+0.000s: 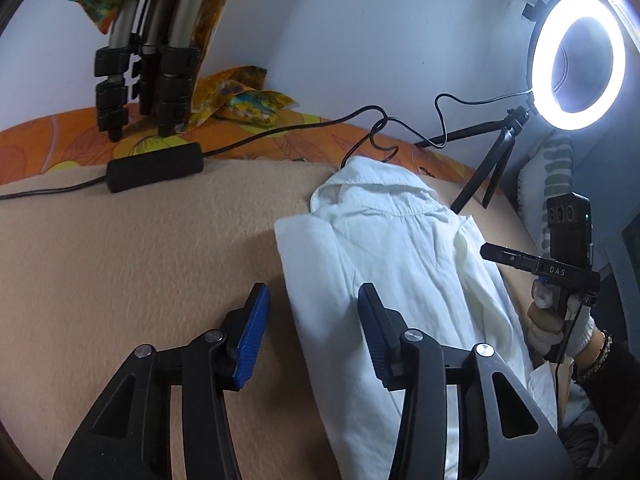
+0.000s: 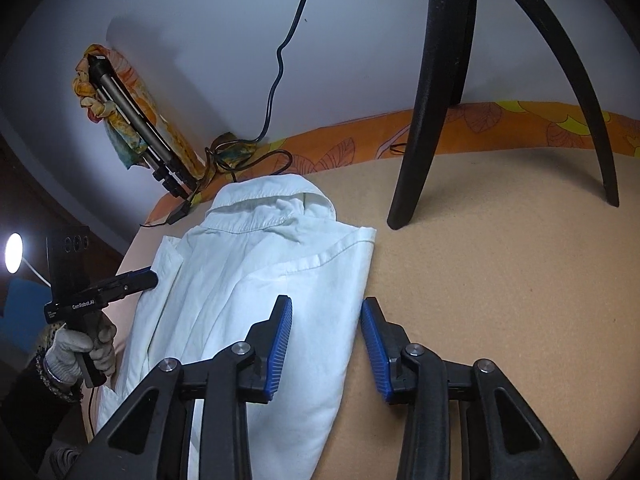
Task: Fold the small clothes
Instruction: 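Grasp the folded shirt edge with both tools and lift it toward the collar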
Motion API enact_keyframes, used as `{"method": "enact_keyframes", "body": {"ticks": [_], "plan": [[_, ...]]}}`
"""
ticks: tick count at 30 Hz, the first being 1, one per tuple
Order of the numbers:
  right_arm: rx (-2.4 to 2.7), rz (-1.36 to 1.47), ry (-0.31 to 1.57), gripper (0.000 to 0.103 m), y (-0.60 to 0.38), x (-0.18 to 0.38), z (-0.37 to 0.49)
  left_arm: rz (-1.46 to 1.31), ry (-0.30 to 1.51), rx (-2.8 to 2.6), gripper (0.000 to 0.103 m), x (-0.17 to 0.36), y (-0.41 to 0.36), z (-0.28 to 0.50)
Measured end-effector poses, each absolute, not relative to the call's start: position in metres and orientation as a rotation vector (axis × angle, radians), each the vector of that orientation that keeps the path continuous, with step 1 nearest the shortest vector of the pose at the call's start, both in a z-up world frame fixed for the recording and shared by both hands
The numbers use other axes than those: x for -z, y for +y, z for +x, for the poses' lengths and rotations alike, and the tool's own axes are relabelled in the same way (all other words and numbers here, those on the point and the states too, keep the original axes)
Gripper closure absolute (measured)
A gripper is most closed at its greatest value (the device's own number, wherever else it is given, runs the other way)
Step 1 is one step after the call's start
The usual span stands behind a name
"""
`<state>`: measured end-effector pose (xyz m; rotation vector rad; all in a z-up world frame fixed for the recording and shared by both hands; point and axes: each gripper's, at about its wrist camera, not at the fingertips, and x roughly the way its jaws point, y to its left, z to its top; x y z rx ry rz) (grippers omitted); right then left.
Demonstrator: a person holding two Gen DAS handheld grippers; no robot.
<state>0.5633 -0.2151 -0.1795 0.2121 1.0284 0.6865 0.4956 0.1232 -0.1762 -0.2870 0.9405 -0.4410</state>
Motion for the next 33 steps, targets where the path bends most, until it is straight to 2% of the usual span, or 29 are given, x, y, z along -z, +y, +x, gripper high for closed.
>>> {"method": "enact_keyframes", "body": {"ticks": [3, 5, 8, 11, 13, 21, 33], "plan": [[-0.697, 0.209, 1.027, 0.066, -0.212, 0.181, 0.57, -0.288, 0.939, 0.456, 0.063, 0.177, 0.118, 0.506], [-0.703, 0.214, 1.028, 0.068, -0.209, 0.183, 0.575, -0.305, 0.946, 0.469, 0.069, 0.178, 0.115, 0.512], [-0.713, 0.208, 1.027, 0.072, -0.205, 0.184, 0.578, -0.311, 0.955, 0.474, 0.085, 0.181, 0.109, 0.518], [-0.71, 0.196, 1.036, 0.084, -0.203, 0.185, 0.58, -0.33, 0.967, 0.482, 0.094, 0.184, 0.11, 0.523], [-0.703, 0.195, 1.037, 0.101, -0.205, 0.184, 0.581, -0.339, 0.968, 0.485, 0.097, 0.183, 0.111, 0.523], [-0.702, 0.184, 0.965, 0.103, -0.204, 0.155, 0.571, -0.361, 0.912, 0.497, 0.099, 0.165, 0.114, 0.51], [-0.776, 0.142, 0.822, 0.103, -0.208, 0.078, 0.518, -0.313, 0.784, 0.528, 0.099, 0.097, 0.112, 0.459]]}}
